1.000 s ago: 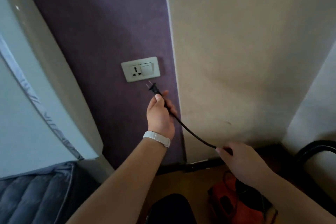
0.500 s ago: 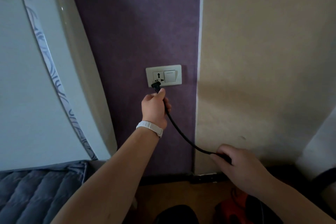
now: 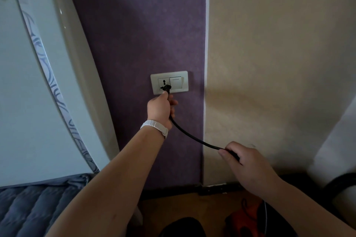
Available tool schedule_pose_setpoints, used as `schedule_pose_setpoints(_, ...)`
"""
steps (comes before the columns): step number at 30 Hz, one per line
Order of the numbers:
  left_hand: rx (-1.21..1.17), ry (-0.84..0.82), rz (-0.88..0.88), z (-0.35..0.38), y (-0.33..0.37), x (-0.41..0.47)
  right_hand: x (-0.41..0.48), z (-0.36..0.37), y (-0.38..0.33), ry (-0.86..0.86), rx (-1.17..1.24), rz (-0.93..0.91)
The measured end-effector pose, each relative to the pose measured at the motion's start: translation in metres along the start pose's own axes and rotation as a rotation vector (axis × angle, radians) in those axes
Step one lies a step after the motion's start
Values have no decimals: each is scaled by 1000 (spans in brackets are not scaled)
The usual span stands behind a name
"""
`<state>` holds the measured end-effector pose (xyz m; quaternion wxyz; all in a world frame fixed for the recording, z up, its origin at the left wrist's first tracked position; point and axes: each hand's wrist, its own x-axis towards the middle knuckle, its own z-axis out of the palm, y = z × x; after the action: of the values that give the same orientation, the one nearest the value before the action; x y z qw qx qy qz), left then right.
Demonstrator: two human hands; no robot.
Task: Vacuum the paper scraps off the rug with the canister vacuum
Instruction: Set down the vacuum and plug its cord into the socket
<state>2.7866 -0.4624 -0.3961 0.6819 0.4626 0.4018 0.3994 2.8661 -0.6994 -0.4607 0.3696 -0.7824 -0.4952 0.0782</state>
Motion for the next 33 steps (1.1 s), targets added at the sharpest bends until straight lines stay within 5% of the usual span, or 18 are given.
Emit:
schedule_pose_setpoints(9,224,64,87,-9,-2,9,7,-3,0,0,-14,-10)
schedule_pose_setpoints(28,252,94,162,-1,0,17,19,-9,7,22,-24,-21)
schedule_pose_setpoints(33,738,116,419,-9,-2,23,23,-6,10,17,-56,-15)
